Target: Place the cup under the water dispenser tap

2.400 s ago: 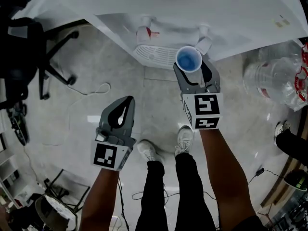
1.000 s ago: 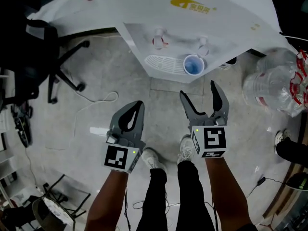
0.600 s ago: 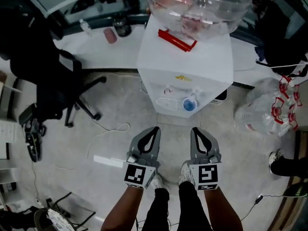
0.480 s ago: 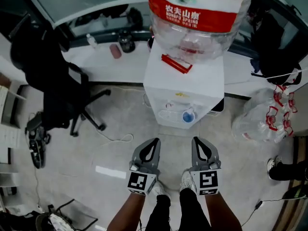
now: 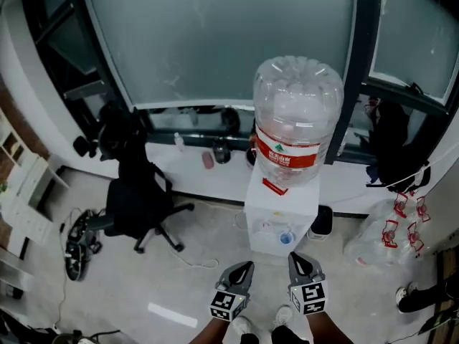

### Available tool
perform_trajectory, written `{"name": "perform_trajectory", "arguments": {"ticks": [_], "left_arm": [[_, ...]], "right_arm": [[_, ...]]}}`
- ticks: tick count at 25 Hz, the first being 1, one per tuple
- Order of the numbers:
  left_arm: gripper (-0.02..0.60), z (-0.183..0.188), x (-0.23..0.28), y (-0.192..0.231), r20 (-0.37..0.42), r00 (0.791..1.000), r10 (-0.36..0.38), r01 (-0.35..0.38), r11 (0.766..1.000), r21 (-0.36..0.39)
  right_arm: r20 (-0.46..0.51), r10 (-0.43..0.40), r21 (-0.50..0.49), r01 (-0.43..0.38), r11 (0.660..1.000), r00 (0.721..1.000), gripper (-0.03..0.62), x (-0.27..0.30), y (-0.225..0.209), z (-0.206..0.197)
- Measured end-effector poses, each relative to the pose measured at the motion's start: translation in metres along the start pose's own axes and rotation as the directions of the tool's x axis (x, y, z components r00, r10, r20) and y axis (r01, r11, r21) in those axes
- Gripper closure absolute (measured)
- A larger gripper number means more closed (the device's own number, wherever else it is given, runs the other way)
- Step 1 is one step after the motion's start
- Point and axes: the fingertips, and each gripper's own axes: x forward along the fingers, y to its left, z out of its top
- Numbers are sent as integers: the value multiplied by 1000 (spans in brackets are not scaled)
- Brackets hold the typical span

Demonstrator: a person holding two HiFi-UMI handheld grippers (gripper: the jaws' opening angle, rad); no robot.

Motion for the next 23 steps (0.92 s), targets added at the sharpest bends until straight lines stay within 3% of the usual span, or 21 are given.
{"name": "perform_trajectory", "arguments": {"ticks": [4,6,8,15,23], "left_arm": [[565,44,-19,3,70,997,32,-28,998,-58],[565,68,-24,4,108,993,46,-44,999,-23],[565,80,-24,5,98,993,59,-62,998,26],[565,101,-24,2,85,995,48,-58,991,118],[565,99,-22,-12,90,995,40,-51,991,127]], "right_arm": [[37,-19,-121,24,992,999,592,-15,5,33],[60,-28,-166,38,985,998,592,-22,5,46],[71,-29,-181,41,983,997,592,-27,4,53],[136,-9,-165,31,986,991,592,-28,16,74],[144,-33,-180,59,982,989,592,-37,5,75]]}}
